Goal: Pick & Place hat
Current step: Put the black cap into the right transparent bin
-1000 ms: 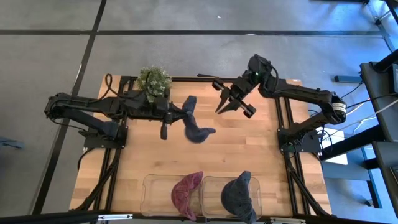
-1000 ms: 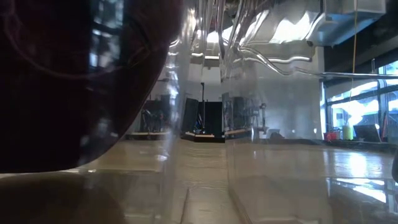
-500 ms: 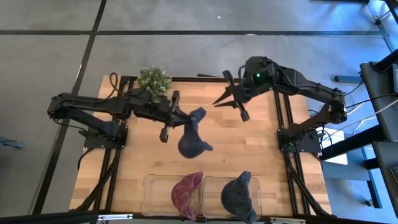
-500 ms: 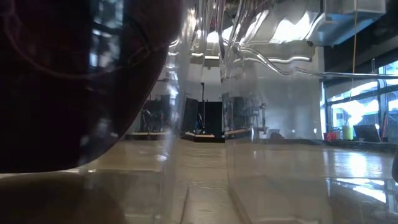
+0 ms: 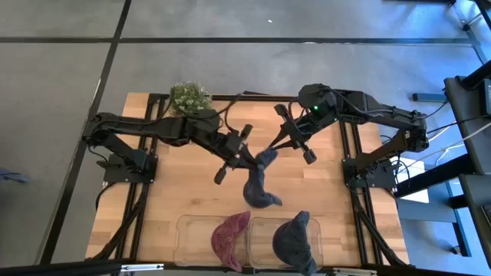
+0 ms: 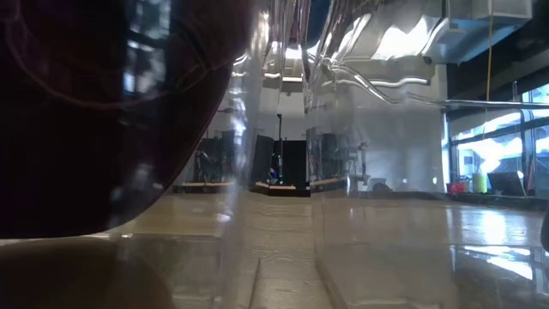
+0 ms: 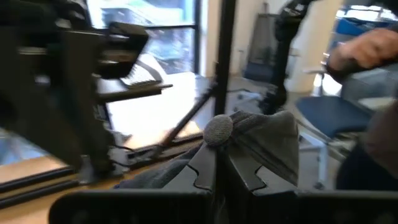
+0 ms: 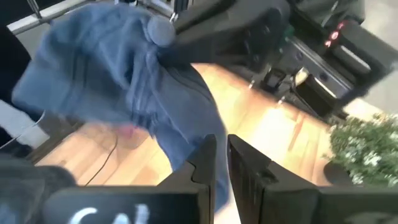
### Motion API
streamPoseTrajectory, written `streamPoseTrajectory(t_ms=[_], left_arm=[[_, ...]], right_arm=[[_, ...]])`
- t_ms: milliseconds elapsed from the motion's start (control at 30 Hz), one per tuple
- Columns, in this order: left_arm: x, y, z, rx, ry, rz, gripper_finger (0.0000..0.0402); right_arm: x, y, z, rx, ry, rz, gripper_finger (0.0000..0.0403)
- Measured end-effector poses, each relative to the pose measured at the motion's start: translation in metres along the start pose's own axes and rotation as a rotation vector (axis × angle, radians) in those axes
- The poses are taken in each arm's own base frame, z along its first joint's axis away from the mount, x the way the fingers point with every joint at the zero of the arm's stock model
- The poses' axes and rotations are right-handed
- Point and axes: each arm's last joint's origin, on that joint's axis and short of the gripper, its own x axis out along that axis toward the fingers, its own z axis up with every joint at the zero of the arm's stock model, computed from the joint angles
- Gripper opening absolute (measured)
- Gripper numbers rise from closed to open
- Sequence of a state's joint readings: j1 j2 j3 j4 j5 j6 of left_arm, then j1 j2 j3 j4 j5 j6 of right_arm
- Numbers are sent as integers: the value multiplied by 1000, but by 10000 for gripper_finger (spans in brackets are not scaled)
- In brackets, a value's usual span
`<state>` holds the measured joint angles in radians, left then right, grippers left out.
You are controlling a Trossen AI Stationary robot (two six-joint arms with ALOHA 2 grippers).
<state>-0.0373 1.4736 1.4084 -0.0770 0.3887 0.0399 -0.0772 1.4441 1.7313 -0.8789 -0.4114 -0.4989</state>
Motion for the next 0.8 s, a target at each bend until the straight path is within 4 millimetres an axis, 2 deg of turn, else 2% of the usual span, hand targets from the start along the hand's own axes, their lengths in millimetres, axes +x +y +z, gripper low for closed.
streamPoseTrajectory(t_ms=[300,567,667,800], left_arm=[[6,-2,0,16,11,-1,7],[5,-3,0,15,14,-1,7],[5,-3,-2,5,40,-2,7],[5,-3,-3,27,47,-4,7]], right_arm=[[1,5,0,111,-13,77,42],[1,4,2,109,-32,81,45],[1,4,2,102,-35,87,65],[7,2,1,111,-31,88,115]])
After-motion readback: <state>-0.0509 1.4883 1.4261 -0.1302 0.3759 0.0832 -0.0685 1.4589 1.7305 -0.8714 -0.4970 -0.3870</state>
